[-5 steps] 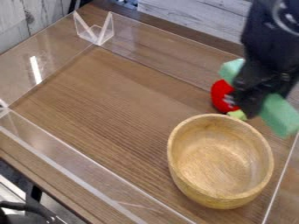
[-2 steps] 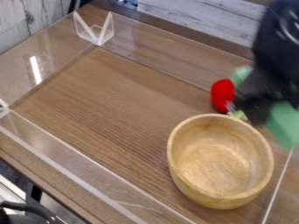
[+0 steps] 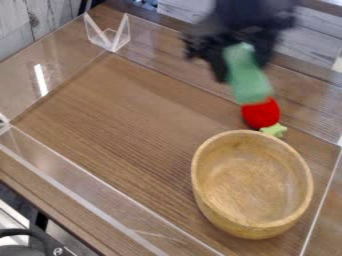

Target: Remove the green block from the brown bowl and put it on the table

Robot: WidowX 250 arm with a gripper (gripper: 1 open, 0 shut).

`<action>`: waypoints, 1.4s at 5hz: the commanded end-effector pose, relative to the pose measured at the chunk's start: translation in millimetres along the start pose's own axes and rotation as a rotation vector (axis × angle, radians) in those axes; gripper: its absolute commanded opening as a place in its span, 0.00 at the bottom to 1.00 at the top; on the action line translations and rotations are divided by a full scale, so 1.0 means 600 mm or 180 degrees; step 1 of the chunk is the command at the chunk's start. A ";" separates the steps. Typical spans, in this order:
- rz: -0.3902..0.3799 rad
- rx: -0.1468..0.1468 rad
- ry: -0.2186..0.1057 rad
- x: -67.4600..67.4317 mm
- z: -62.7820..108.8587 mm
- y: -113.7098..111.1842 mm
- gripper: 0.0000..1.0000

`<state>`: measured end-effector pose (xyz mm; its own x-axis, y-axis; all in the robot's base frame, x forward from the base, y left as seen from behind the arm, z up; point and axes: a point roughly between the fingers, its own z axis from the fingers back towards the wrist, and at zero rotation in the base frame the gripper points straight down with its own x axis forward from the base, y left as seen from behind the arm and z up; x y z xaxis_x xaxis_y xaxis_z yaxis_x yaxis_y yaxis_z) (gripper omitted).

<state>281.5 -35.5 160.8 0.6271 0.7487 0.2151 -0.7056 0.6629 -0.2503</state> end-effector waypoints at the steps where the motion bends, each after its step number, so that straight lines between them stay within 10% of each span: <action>1: -0.0057 -0.0100 -0.0111 0.007 -0.030 -0.047 0.00; 4: -0.0277 -0.0010 -0.0264 0.089 -0.149 -0.076 0.00; 7: -0.0410 0.0083 -0.0290 0.104 -0.186 -0.033 0.00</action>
<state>366.7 -6.2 59.0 0.6995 0.6500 0.2969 -0.6334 0.7563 -0.1635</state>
